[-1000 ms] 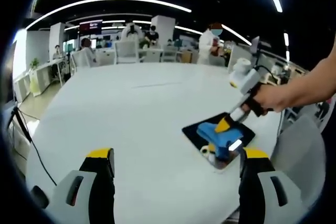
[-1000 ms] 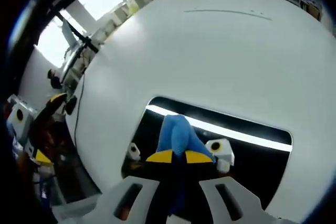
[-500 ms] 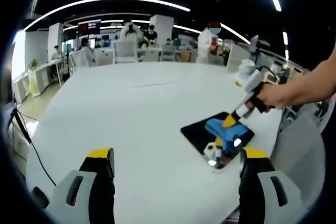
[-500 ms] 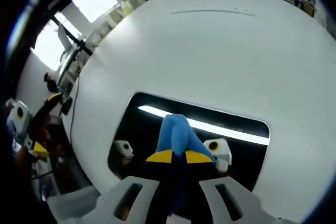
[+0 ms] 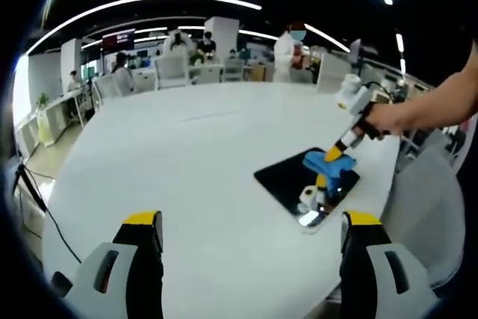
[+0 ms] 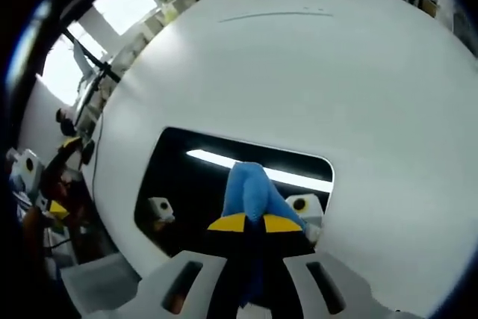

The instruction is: Wipe the mirror surface with the cleaning cloth until all visible marks leave the cleaned area.

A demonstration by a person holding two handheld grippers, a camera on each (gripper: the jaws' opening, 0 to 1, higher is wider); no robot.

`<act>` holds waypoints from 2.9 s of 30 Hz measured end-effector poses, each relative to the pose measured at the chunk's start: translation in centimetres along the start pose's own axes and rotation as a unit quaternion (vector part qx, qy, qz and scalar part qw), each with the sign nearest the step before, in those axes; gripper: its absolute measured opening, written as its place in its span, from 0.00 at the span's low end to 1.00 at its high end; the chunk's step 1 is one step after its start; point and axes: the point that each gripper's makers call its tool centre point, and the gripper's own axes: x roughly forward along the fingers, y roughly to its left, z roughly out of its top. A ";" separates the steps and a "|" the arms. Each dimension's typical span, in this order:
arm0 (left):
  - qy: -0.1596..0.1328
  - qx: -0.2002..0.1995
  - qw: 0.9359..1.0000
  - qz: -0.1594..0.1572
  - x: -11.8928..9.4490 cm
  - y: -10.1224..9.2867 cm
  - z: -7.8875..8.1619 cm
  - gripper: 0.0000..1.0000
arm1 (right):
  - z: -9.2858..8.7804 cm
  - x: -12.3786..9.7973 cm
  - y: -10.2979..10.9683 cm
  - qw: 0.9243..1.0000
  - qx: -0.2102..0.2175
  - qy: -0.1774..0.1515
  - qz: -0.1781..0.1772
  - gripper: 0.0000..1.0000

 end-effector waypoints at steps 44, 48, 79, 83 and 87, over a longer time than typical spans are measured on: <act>-0.002 0.025 0.999 -0.043 0.2 -1.5 0.2 1.00 | -2.0 -1.9 -3.4 1.000 0.010 0.012 -0.025 0.01; -0.004 0.023 0.999 -0.042 0.1 -1.6 0.2 1.00 | -2.7 -2.1 -3.1 1.000 0.015 0.013 -0.021 0.01; 0.000 0.012 0.999 -0.034 -0.9 -1.7 -0.4 1.00 | -5.9 -3.0 -1.5 0.999 0.036 0.017 -0.008 0.01; 0.002 0.012 0.999 -0.039 -0.9 -1.8 -0.5 1.00 | -5.9 -2.9 -1.5 0.999 0.036 0.017 -0.008 0.01; 0.006 0.015 0.999 -0.039 -1.0 -2.0 -0.6 1.00 | -5.9 -2.9 -1.5 0.999 0.037 0.016 -0.009 0.01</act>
